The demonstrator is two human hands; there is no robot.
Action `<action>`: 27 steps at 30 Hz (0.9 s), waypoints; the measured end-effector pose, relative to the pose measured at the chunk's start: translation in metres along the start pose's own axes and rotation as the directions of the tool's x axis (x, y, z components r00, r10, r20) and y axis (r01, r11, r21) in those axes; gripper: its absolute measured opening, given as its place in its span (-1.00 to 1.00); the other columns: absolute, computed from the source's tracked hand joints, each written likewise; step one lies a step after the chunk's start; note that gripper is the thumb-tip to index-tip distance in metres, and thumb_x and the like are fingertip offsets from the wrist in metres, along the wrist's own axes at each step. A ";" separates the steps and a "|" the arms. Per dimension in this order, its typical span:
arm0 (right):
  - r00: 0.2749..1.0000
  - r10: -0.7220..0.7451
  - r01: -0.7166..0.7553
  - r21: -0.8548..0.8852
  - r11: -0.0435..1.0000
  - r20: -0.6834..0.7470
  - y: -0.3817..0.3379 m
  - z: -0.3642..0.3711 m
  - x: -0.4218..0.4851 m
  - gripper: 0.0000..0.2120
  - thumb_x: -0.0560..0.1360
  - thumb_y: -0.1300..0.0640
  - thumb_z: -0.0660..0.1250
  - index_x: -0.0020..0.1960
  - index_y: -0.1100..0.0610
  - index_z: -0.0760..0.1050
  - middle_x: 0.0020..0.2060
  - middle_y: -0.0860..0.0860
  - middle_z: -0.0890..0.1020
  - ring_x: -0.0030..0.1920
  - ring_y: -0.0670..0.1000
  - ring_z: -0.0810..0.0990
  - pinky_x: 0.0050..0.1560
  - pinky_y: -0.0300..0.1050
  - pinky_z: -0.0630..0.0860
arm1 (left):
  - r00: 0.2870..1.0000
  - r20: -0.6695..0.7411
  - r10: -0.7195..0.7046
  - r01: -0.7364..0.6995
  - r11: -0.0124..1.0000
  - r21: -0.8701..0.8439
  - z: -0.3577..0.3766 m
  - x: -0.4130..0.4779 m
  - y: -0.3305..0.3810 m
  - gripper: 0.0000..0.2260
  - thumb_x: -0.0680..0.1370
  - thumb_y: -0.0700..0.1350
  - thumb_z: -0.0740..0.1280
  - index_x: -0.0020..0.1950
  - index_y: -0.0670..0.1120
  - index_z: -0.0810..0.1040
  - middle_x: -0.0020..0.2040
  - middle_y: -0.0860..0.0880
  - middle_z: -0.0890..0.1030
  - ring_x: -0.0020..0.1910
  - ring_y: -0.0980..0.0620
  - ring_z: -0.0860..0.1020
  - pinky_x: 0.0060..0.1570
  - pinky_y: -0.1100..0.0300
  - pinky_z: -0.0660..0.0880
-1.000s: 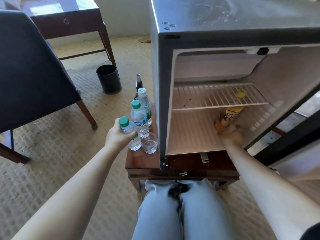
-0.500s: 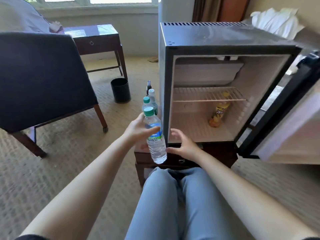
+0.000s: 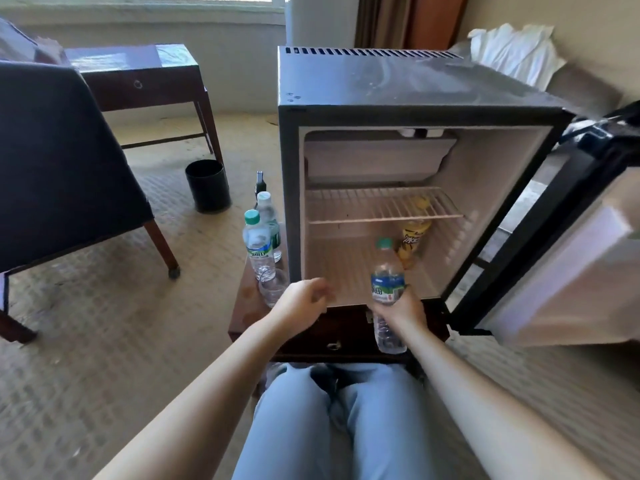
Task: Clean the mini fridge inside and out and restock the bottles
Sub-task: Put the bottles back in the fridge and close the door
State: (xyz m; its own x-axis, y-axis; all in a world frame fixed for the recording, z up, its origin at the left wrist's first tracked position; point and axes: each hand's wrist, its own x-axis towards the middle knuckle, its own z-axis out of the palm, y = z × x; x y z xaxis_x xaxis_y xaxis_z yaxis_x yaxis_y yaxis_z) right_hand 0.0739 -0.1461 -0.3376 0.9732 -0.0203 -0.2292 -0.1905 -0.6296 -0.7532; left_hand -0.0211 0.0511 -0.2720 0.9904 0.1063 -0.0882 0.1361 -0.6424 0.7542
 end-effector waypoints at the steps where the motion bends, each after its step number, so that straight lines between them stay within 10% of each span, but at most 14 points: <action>1: 1.000 0.003 -0.003 0.011 1.000 -0.015 -0.003 0.004 0.014 -0.44 0.28 -0.05 0.57 0.16 0.13 0.44 -0.04 0.05 0.62 -0.02 0.13 0.63 -0.11 -0.13 0.48 | 1.000 0.023 0.000 0.000 1.000 -0.001 0.003 0.004 -0.007 -0.72 0.51 -0.28 0.22 0.14 -0.09 0.60 -0.06 -0.01 0.68 -0.17 -0.02 0.64 -0.06 0.17 0.56; 9: 0.986 -0.083 0.128 0.330 0.935 -0.148 -0.026 0.039 0.082 -0.29 0.27 0.14 0.59 0.34 0.14 0.36 0.14 0.05 0.60 0.08 0.07 0.59 0.06 -0.12 0.46 | 0.997 -0.022 -0.070 0.070 0.998 -0.001 0.010 0.036 -0.050 -0.77 0.54 -0.24 0.23 0.00 0.07 0.57 -0.44 0.08 0.59 -0.40 0.16 0.59 -0.29 0.38 0.49; 15: 0.976 -0.123 0.192 0.445 0.875 -0.179 -0.044 0.051 0.103 -0.33 0.35 0.21 0.54 0.37 0.15 0.31 0.15 0.03 0.54 0.10 0.04 0.55 0.05 -0.17 0.45 | 0.989 0.027 -0.143 0.142 0.990 0.018 0.009 0.035 -0.072 -0.59 0.37 -0.40 0.20 -0.03 0.07 0.58 -0.34 0.12 0.62 -0.37 0.21 0.54 -0.24 0.30 0.53; 27: 0.958 -0.186 0.263 0.416 0.871 -0.216 -0.046 0.058 0.117 -0.29 0.32 0.25 0.56 0.36 0.23 0.27 0.22 0.10 0.52 0.13 -0.03 0.49 0.07 -0.29 0.36 | 0.982 -0.079 -0.170 0.175 0.983 0.064 -0.011 0.018 -0.095 -0.84 0.48 -0.23 0.38 -0.04 0.02 0.65 -0.26 0.11 0.67 -0.37 0.24 0.60 -0.22 0.37 0.50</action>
State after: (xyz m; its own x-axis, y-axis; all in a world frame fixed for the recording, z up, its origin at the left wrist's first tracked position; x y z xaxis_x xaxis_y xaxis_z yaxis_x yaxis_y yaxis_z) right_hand 0.1886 -0.0751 -0.3655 0.9961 -0.0704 0.0541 0.0366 -0.2303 -0.9724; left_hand -0.0163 0.1222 -0.3383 0.9479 0.2733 -0.1634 0.3085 -0.6610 0.6841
